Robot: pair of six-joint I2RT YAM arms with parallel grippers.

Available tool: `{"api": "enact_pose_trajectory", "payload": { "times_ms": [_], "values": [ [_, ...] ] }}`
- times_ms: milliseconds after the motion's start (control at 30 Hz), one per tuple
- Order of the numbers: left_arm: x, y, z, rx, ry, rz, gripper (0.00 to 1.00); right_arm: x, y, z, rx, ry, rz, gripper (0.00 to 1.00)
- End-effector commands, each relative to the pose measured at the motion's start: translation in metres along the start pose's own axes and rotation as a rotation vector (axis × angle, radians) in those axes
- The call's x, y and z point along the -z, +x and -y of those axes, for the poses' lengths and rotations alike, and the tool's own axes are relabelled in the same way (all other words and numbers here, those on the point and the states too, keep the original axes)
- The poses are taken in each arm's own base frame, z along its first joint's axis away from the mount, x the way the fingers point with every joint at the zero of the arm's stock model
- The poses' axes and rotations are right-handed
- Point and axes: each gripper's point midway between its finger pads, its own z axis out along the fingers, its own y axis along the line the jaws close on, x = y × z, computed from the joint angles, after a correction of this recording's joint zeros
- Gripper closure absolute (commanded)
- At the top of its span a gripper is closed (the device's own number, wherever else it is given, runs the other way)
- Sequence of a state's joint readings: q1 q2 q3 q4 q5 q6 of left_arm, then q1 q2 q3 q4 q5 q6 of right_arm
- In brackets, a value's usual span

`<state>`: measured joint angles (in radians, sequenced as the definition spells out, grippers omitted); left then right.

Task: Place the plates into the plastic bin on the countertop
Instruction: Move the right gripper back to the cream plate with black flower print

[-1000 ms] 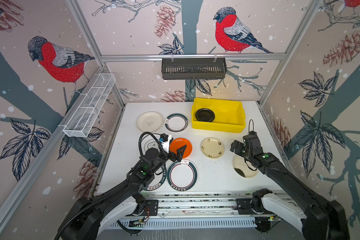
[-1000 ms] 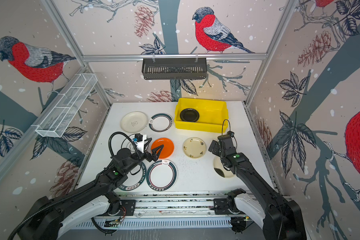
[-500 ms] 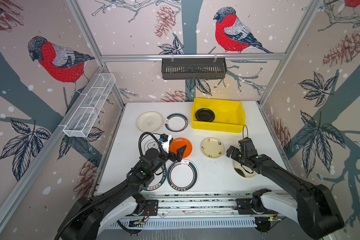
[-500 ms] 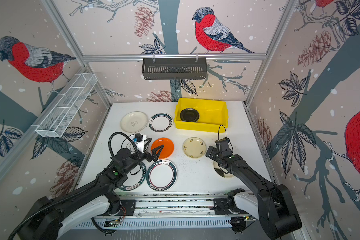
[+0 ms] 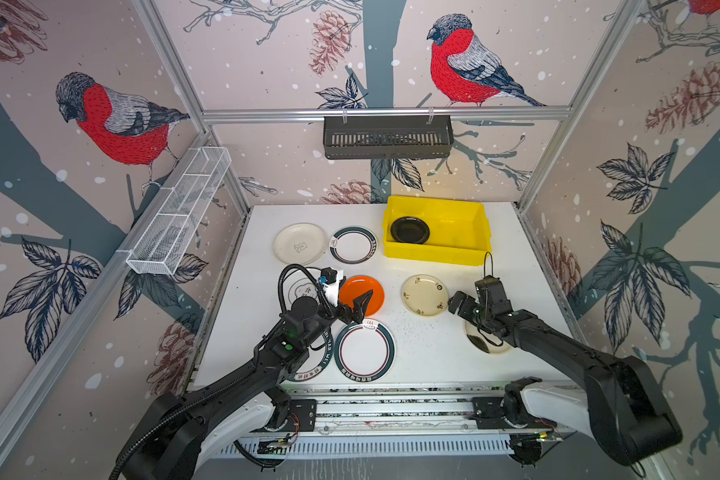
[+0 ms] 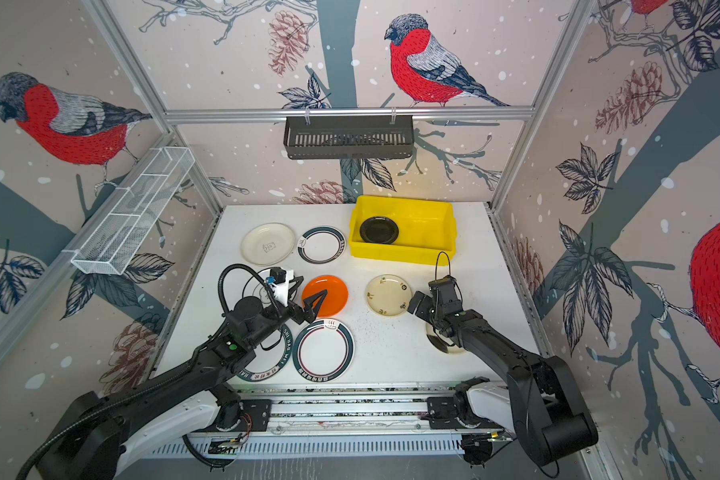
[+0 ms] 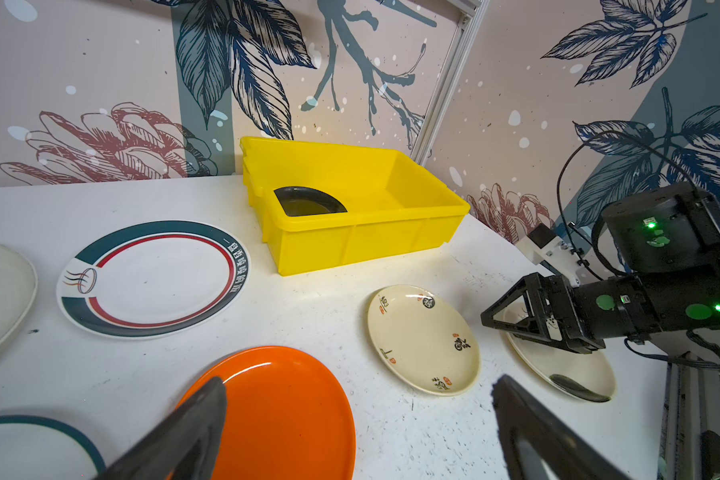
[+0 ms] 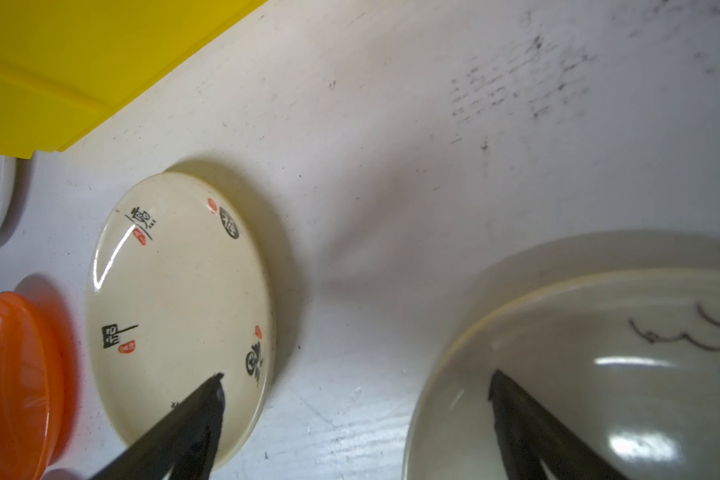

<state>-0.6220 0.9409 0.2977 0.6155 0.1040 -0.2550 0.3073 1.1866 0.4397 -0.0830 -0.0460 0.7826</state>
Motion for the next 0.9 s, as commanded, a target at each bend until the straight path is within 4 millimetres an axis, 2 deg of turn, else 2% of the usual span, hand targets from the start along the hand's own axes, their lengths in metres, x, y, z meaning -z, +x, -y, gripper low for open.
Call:
{"api": "enact_pose_trajectory", "payload": {
  "times_ms": [0,233,600,867],
  "values": [
    [0.000,-0.008,0.002,-0.007,0.005,0.033,0.01,-0.003,0.002,-0.014,-0.025,-0.086,-0.019,0.01],
    [0.000,-0.008,0.001,-0.011,0.000,0.032,0.01,-0.007,0.002,-0.014,-0.052,-0.114,-0.030,0.00],
    [0.000,-0.008,0.000,-0.014,-0.007,0.029,0.02,-0.009,-0.010,-0.018,-0.069,-0.155,-0.011,0.01],
    [0.001,-0.008,-0.002,-0.018,-0.015,0.027,0.01,-0.019,-0.010,-0.021,-0.096,-0.189,-0.038,0.01]
  ]
}}
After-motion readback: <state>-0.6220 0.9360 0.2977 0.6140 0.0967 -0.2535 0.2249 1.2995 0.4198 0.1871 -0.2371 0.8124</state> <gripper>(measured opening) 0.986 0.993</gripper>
